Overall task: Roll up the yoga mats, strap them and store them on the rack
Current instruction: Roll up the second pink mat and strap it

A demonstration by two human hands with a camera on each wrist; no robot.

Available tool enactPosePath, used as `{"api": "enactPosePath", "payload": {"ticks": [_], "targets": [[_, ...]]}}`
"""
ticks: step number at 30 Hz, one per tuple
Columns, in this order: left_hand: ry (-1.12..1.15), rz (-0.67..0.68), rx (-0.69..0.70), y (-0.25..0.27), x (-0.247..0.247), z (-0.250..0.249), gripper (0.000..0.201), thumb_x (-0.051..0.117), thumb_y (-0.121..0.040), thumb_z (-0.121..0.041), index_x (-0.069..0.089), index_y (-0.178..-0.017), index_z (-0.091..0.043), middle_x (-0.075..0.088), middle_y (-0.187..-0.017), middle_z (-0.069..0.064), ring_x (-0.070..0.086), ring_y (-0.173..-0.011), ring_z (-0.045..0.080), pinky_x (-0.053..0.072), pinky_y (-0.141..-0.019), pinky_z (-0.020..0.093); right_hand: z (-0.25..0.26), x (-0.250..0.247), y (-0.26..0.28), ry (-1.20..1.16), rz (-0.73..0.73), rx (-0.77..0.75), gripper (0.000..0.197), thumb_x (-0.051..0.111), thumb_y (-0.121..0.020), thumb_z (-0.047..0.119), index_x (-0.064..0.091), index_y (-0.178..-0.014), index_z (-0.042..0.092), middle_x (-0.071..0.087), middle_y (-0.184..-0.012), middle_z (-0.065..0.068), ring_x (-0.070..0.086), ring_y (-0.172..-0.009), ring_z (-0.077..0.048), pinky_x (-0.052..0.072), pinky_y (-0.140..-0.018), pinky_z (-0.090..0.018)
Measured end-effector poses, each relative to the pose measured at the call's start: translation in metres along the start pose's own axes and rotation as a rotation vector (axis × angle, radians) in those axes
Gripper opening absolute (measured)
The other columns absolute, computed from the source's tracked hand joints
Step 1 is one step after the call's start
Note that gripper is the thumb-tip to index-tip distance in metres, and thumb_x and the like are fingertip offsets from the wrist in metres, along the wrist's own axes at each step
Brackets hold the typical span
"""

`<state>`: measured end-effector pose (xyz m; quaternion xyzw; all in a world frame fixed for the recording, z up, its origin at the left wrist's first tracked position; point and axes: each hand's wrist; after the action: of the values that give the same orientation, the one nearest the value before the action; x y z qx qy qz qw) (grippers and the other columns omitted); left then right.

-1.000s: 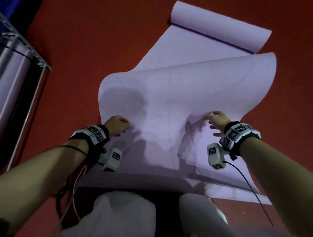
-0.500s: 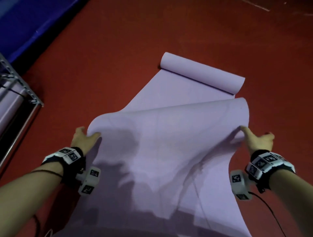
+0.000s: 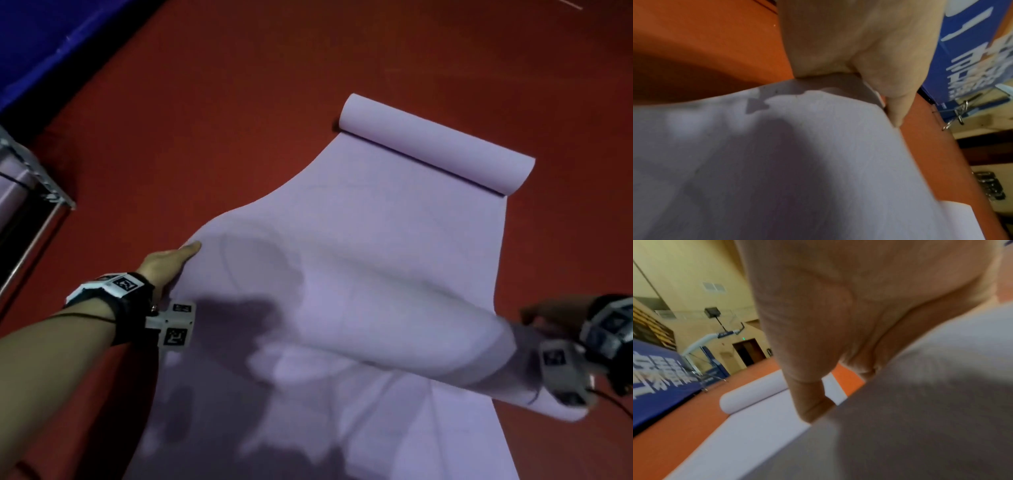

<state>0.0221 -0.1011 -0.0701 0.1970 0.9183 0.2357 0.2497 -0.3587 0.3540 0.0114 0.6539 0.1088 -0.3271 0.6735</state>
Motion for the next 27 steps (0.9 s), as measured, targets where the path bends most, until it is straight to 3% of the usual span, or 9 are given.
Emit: {"api": "enactPosePath", "payload": {"ticks": [3, 6, 8, 11, 13, 16, 21, 24, 27], "targets": [[-0.084, 0.003, 0.087, 0.003, 0.001, 0.009, 0.027, 0.073, -0.084, -0.022, 0.07, -0.099, 0.0, 0.069, -0.099, 0.021, 0.061, -0.08, 0.027, 0.048, -0.074, 0.038, -0.016, 0.038, -0.009, 0.041, -0.007, 0.074, 0.015, 0.068, -0.07, -0.001, 0.067, -0.083, -0.01, 0.06, -0.062, -0.014, 0.05, -0.07, -0.028, 0.042, -0.073, -0.038], [-0.33, -0.085, 0.202, 0.006, -0.002, 0.028, 0.019, 0.071, -0.083, -0.018, 0.074, -0.094, -0.003, 0.07, -0.09, 0.015, 0.064, -0.087, 0.03, 0.047, -0.078, 0.036, -0.014, 0.065, -0.012, 0.441, -0.058, -0.013, 0.045, 0.06, -0.092, 0.021, 0.056, -0.128, -0.006, 0.065, -0.101, -0.015, 0.054, -0.095, -0.022, 0.047, -0.085, -0.032], [-0.42, -0.128, 0.237, 0.007, -0.002, 0.038, 0.017, 0.069, -0.084, -0.021, 0.075, -0.093, -0.008, 0.07, -0.088, 0.016, 0.064, -0.089, 0.034, 0.046, -0.077, 0.035, 0.001, 0.068, -0.02, 0.6, -0.203, -0.167, 0.044, 0.053, -0.098, 0.027, 0.053, -0.136, 0.004, 0.059, -0.133, -0.012, 0.055, -0.116, -0.019, 0.045, -0.09, -0.024], [-0.441, -0.188, 0.264, 0.006, -0.006, 0.045, 0.017, 0.066, -0.086, -0.022, 0.075, -0.094, -0.01, 0.068, -0.086, 0.015, 0.062, -0.09, 0.038, 0.044, -0.075, 0.035, 0.035, 0.068, -0.005, 0.335, -0.254, -0.215, 0.069, 0.073, -0.066, 0.024, 0.058, -0.126, -0.007, 0.058, -0.133, -0.019, 0.054, -0.123, -0.032, 0.046, -0.079, -0.023], [-0.424, -0.253, 0.249, 0.007, -0.014, 0.047, 0.018, 0.065, -0.087, -0.023, 0.074, -0.096, -0.01, 0.068, -0.09, 0.017, 0.06, -0.091, 0.039, 0.042, -0.075, 0.033, 0.07, 0.071, 0.013, 0.256, -0.346, -0.333, 0.054, 0.072, -0.077, 0.02, 0.061, -0.122, -0.009, 0.059, -0.128, -0.022, 0.055, -0.121, -0.035, 0.044, -0.093, -0.032], [-0.326, -0.386, 0.171, 0.009, -0.038, 0.055, 0.022, 0.064, -0.087, -0.023, 0.073, -0.102, -0.011, 0.069, -0.097, 0.02, 0.06, -0.088, 0.038, 0.044, -0.078, 0.034, 0.128, 0.082, 0.028, 0.171, -0.592, -0.517, 0.03, 0.054, -0.096, 0.013, 0.065, -0.121, 0.002, 0.06, -0.127, -0.026, 0.057, -0.118, -0.04, 0.044, -0.096, -0.038], [-0.243, -0.594, 0.056, 0.007, -0.058, 0.071, 0.031, 0.059, -0.089, -0.026, 0.068, -0.11, -0.005, 0.066, -0.108, 0.026, 0.06, -0.099, 0.046, 0.048, -0.088, 0.043, 0.202, 0.088, 0.048, 0.065, -0.788, -0.74, 0.048, 0.056, -0.089, 0.01, 0.052, -0.136, 0.016, 0.056, -0.13, -0.026, 0.053, -0.119, -0.046, 0.044, -0.096, -0.045], [-0.036, -0.536, 0.181, -0.012, -0.037, 0.04, 0.045, 0.058, -0.091, -0.032, 0.059, -0.125, -0.002, 0.061, -0.121, 0.025, 0.057, -0.112, 0.041, 0.043, -0.093, 0.039, 0.198, 0.075, 0.043, 0.034, -0.797, -0.587, 0.062, 0.062, -0.091, 0.024, 0.034, -0.145, 0.01, 0.038, -0.145, -0.025, 0.037, -0.132, -0.045, 0.033, -0.106, -0.05], [0.05, -0.408, 0.193, -0.032, -0.014, -0.002, 0.085, 0.054, -0.084, -0.055, 0.024, -0.151, -0.013, 0.041, -0.146, 0.018, 0.04, -0.133, 0.036, 0.03, -0.111, 0.04, 0.167, 0.08, 0.038, 0.153, -0.713, -0.603, 0.073, 0.066, -0.088, 0.029, 0.03, -0.15, 0.014, 0.031, -0.151, -0.023, 0.032, -0.135, -0.045, 0.031, -0.11, -0.046]]}}
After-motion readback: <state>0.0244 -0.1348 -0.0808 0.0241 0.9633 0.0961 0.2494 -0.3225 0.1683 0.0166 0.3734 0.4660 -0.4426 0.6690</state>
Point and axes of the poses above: each hand's wrist, its own y-axis away from the middle knuckle, its own x-axis out of the palm, z = x × y
